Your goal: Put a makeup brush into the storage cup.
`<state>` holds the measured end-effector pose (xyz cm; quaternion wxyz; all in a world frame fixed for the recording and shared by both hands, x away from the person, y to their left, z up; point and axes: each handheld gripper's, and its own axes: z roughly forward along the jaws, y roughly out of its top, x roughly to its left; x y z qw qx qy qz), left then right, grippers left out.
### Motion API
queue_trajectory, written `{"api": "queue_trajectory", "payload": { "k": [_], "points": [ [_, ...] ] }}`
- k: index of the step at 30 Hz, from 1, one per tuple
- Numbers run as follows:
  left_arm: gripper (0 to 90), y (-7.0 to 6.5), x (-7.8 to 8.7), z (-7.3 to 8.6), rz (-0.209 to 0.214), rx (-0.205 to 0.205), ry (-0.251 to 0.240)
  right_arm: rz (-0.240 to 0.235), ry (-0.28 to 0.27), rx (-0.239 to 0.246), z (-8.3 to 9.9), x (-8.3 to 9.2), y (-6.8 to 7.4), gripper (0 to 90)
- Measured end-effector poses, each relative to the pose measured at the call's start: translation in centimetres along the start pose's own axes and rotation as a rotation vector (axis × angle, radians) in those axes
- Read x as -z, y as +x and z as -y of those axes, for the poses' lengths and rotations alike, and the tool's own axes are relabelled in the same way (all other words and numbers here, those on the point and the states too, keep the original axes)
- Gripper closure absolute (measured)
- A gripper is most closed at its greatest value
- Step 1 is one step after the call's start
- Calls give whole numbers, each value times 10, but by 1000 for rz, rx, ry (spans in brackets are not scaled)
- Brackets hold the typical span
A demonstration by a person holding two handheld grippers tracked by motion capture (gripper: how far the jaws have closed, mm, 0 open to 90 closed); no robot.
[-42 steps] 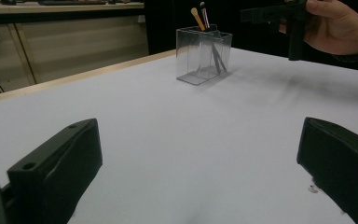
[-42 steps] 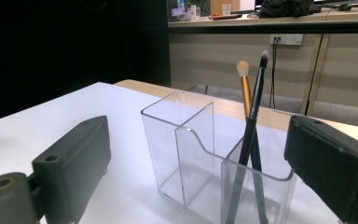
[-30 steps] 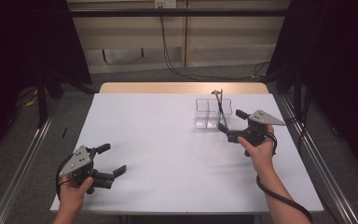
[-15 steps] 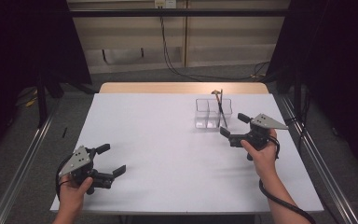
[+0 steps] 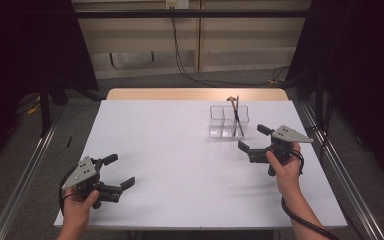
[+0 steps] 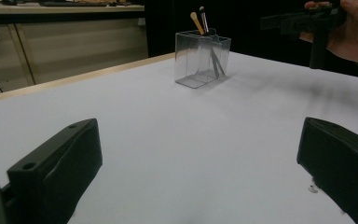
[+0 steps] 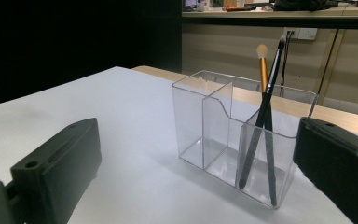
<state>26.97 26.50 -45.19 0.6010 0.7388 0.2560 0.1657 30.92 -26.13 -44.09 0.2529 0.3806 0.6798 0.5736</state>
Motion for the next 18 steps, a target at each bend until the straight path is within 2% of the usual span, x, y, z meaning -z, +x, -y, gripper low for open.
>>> {"api": "queue_trajectory", "payload": {
  "k": [1, 18],
  "points": [
    [0, 0, 1, 0, -2, -8, -1, 1, 2, 1, 0, 1, 1, 7],
    [0, 0, 2, -1, -4, 8, -10, -15, 4, 20, 3, 13, 9, 6]
  ]
}}
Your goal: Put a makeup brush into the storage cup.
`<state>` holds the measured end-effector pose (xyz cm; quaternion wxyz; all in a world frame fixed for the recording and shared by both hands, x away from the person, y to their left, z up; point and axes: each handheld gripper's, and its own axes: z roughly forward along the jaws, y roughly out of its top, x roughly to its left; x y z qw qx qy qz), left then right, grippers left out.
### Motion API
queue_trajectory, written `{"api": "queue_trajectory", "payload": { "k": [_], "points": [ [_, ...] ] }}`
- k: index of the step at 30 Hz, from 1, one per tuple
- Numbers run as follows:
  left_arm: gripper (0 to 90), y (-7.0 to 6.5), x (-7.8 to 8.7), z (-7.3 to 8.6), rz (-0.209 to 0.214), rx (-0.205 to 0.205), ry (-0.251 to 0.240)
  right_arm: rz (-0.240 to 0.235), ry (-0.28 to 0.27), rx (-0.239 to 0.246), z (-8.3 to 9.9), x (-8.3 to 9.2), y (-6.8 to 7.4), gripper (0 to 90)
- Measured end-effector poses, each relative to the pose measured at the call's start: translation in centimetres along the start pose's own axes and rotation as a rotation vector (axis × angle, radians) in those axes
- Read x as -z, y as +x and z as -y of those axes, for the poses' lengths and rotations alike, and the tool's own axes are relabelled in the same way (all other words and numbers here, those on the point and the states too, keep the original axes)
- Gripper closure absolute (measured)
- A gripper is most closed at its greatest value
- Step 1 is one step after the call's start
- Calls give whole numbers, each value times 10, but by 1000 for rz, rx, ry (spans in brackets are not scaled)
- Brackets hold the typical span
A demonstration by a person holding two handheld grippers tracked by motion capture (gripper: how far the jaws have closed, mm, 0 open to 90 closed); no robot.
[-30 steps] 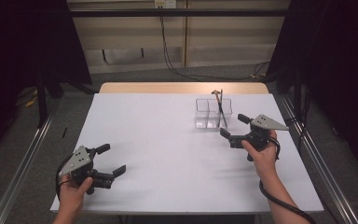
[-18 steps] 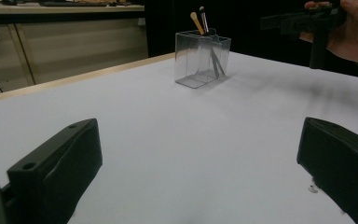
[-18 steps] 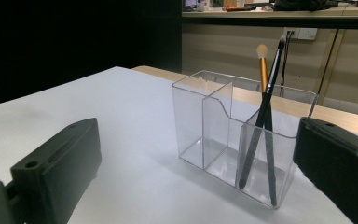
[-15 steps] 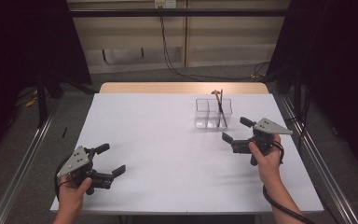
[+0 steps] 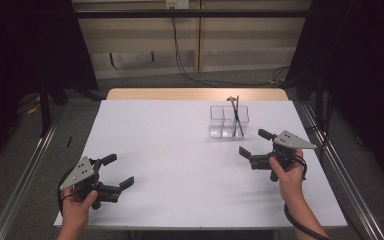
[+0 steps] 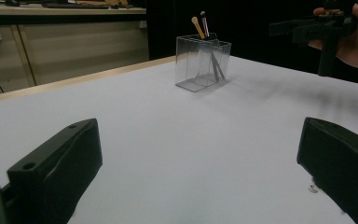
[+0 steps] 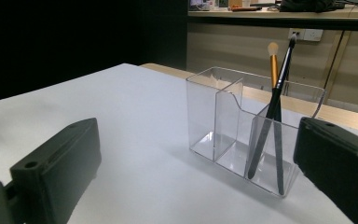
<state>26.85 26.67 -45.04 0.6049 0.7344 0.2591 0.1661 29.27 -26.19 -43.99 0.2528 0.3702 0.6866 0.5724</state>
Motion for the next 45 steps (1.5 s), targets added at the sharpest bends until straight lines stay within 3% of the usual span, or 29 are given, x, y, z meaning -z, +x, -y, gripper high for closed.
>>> {"api": "queue_trajectory", "payload": {
  "k": [45],
  "points": [
    [0, 4, -3, 3, 4, 6, 5, -16, 27, -9, 21, 36, -5, 8]
  ]
}}
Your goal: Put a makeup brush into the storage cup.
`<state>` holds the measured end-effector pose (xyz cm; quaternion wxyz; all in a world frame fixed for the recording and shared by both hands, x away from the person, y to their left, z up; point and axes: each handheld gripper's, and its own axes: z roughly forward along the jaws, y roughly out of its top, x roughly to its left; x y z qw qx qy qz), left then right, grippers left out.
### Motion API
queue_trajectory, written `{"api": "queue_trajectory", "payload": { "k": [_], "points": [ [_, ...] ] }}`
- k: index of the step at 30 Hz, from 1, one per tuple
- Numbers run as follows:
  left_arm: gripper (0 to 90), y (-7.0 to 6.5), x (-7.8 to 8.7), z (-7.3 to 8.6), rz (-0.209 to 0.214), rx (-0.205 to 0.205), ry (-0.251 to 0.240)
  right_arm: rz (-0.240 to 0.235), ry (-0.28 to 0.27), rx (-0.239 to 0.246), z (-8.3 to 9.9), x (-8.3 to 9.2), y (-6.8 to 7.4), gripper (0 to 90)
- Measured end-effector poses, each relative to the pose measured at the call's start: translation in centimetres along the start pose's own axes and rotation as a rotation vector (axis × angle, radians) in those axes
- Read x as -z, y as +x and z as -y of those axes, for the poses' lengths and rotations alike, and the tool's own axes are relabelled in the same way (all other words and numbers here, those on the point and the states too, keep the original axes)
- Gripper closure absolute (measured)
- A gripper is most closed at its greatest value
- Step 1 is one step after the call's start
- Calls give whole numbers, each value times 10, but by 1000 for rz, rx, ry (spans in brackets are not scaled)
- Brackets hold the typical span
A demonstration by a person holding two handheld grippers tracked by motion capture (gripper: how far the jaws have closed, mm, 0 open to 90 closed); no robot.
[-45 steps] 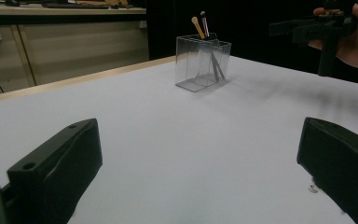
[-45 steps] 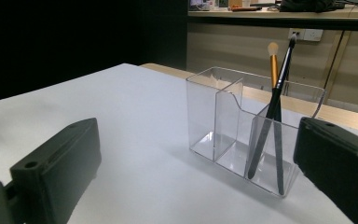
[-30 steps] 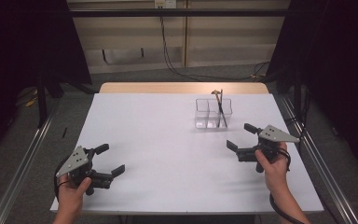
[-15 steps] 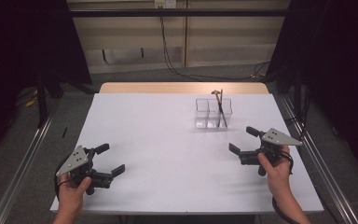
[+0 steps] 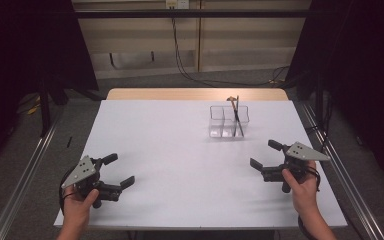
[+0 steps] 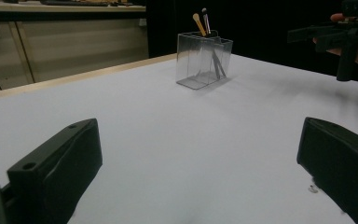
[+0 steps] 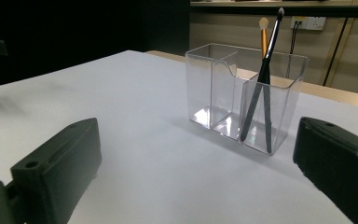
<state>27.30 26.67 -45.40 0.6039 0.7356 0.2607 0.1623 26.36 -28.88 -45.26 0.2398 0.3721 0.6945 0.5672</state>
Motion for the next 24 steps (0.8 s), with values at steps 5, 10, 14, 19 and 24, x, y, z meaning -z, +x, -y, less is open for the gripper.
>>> {"api": "queue_trajectory", "payload": {
  "k": [5, 10, 14, 19, 24],
  "points": [
    [0, 0, 0, 0, -1, -2, 0, 2, 3, 0, 3, 2, -1, 8],
    [0, 0, 1, 0, -4, -1, -2, 1, 6, 6, 4, 6, -1, 9],
    [0, 1, 0, 0, -3, -3, 2, 9, 16, 11, 7, 13, -3, 9],
    [0, 0, 0, 0, -4, -5, 3, 17, 21, -1, 12, 20, -5, 9],
    [0, 1, 0, 0, -5, -7, 5, 23, 21, 0, 13, 26, -6, 9]
  ]
}}
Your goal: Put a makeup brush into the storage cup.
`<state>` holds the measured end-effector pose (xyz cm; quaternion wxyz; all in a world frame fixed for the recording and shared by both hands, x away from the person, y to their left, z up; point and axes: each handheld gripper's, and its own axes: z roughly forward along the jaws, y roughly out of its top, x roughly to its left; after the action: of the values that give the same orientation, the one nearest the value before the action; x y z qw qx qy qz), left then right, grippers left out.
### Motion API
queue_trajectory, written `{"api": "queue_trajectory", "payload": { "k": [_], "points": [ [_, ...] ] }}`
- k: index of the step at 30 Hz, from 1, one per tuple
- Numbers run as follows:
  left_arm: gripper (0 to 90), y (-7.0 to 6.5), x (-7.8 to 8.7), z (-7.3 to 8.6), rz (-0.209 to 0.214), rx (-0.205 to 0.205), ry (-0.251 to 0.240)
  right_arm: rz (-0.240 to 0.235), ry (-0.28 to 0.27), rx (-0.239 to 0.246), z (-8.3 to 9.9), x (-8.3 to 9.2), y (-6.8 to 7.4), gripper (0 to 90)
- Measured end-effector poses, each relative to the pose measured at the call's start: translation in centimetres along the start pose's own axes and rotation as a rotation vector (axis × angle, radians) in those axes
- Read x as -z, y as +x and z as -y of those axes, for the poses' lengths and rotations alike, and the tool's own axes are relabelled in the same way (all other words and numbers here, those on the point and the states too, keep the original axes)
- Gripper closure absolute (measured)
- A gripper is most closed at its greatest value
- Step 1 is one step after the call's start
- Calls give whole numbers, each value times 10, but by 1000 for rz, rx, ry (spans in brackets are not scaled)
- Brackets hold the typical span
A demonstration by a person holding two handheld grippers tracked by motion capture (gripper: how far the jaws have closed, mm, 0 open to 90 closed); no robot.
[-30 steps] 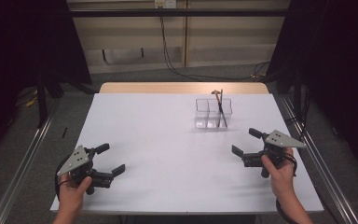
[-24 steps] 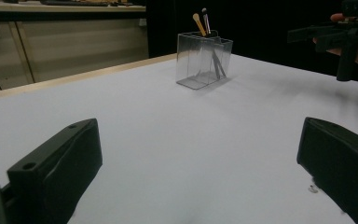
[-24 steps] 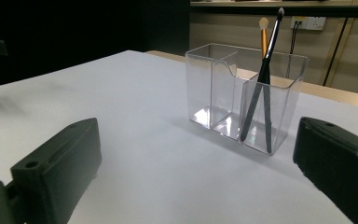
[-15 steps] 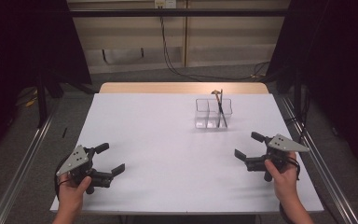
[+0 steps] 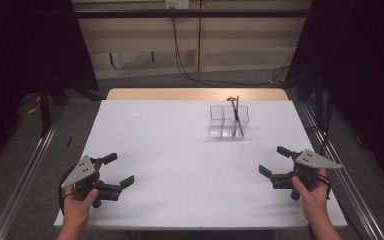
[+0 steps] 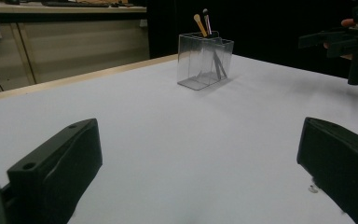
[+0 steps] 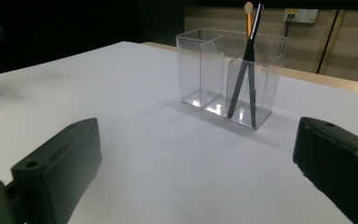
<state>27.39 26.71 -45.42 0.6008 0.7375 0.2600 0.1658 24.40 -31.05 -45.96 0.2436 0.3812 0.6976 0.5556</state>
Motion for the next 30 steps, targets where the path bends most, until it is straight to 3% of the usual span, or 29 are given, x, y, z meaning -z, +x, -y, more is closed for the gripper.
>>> {"api": "queue_trajectory", "payload": {
  "k": [30],
  "points": [
    [0, 1, -2, 0, 0, -6, 4, 43, 10, -23, 12, 28, -8, 9]
  ]
}}
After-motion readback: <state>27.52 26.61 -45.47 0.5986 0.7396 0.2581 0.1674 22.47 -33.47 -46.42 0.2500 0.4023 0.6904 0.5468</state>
